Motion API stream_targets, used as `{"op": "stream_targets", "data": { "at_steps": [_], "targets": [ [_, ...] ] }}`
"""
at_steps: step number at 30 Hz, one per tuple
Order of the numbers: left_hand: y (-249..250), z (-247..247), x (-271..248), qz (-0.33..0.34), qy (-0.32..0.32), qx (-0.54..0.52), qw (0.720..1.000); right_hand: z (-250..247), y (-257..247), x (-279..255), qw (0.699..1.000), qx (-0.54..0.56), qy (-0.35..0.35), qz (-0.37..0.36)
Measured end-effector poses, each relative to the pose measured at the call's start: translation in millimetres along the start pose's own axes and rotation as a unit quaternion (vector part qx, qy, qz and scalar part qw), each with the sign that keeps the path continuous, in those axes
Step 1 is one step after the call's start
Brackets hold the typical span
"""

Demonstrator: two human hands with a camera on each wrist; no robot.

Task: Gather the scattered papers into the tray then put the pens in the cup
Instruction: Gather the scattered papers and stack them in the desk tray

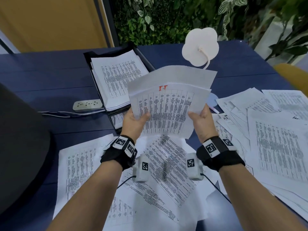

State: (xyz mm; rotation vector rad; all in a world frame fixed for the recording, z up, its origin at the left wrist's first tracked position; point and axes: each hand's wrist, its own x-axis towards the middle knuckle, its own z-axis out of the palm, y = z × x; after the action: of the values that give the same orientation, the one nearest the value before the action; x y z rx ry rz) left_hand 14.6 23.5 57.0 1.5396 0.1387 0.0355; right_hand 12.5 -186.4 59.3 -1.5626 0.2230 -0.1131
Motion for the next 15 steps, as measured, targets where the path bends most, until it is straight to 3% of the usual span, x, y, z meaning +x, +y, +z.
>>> {"op": "stream_targets", "data": {
  "at_steps": [3, 8, 15],
  "targets": [
    [-0.8, -0.3, 0.4, 0.002, -0.003, 0.020, 1.000, -1.7, 3.8, 1.8, 0.999, -0.022, -0.021, 0.023],
    [2.0, -4.9, 2.0, -0.013, -0.026, 0.041, 0.999, -8.1, 4.4, 3.5, 0.999, -0.039, 0.007, 0.030],
    [-40.7, -13.2, -12.8, -0.130, -0.011, 0.150, 0.980, -12.7, 40.2, -2.1, 0.980, -0.172, 0.008, 0.097]
  ]
}}
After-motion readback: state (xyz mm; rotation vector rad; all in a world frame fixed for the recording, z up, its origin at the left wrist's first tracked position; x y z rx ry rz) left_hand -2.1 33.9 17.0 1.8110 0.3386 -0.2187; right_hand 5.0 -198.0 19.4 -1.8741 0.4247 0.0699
